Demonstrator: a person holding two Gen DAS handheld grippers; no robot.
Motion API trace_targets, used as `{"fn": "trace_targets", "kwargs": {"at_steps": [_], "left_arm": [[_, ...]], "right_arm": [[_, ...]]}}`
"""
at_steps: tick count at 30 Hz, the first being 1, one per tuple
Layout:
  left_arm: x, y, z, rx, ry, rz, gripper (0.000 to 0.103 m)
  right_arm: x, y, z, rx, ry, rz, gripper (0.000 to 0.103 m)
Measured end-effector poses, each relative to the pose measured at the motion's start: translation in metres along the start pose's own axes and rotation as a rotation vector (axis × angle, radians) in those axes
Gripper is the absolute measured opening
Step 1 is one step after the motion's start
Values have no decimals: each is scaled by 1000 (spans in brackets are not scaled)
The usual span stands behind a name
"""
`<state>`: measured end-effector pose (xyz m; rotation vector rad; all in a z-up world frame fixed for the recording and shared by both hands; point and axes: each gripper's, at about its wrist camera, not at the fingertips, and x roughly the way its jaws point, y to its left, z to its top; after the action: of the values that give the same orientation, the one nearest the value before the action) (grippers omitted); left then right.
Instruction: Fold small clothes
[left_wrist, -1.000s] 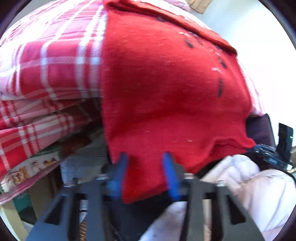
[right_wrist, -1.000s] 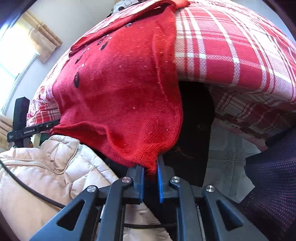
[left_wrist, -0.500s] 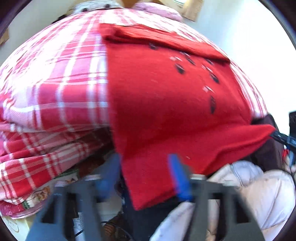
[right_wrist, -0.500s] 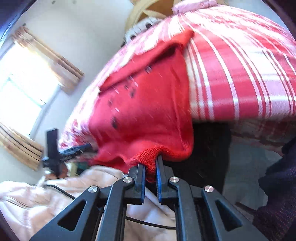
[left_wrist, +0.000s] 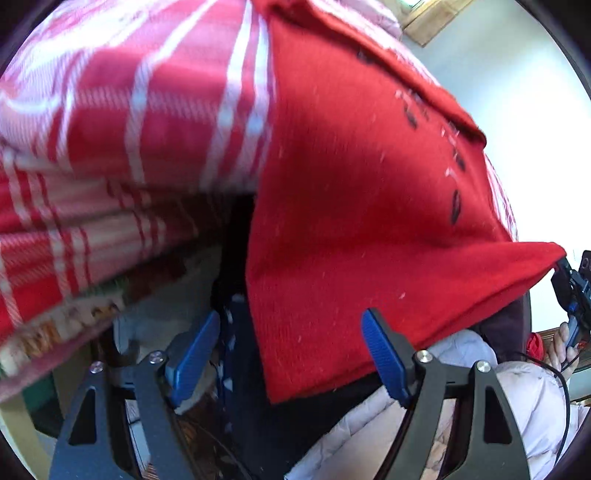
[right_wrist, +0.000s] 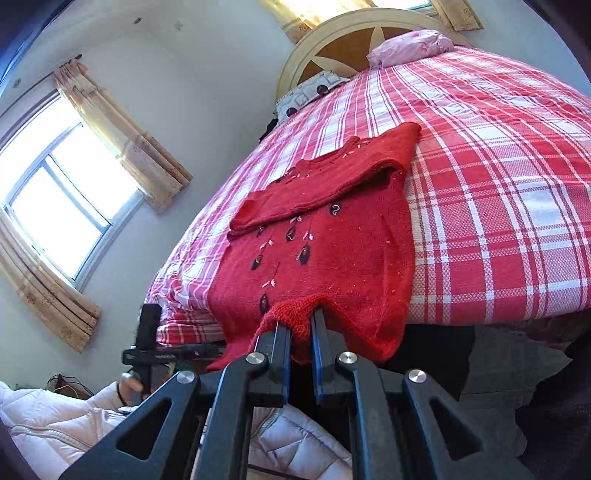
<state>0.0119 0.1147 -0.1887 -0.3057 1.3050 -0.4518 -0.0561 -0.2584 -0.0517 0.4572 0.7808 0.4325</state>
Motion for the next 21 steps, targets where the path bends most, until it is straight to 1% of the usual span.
{"fn": "trace_targets", "kwargs": {"at_steps": [1, 3, 5, 6, 8, 9, 11, 13, 15, 18, 19, 21], "left_arm": [[4, -1, -3, -10, 18, -14, 82], [10, -6, -7, -9, 36, -19, 77], [11, -14, -8, 17, 27, -31, 56], [9, -18, -7, 30, 25, -28, 52], [7, -21, -7, 32, 27, -44, 22], [7, -20, -7, 11, 28, -54, 18], [3, -11, -9, -24, 27, -67, 15], [-1, -8, -9, -41, 22, -59, 12], [-9, -10, -6, -50, 4, -54, 12], [-39, -20, 7, -33, -65, -85, 12], [-54, -24, 15, -26, -105, -89, 12], [-81, -30, 33, -16, -173, -74, 12]], "right_arm": [[-3, -1, 0, 3, -10, 0, 9], [-6, -3, 0, 13, -21, 13, 9], [-4, -5, 1, 16, -18, -8, 9], [-3, -6, 0, 15, -15, -14, 9], [0, -7, -1, 21, -8, -13, 9], [1, -6, -2, 23, -7, -13, 9], [2, -6, -2, 20, -8, -16, 9], [2, -6, -2, 16, -9, -27, 9], [1, -6, 0, 22, -14, -18, 9], [-2, -2, 9, 10, -30, -5, 9], [-3, -1, 15, 5, -37, 0, 9], [-2, -2, 30, 7, -55, 16, 9]]}}
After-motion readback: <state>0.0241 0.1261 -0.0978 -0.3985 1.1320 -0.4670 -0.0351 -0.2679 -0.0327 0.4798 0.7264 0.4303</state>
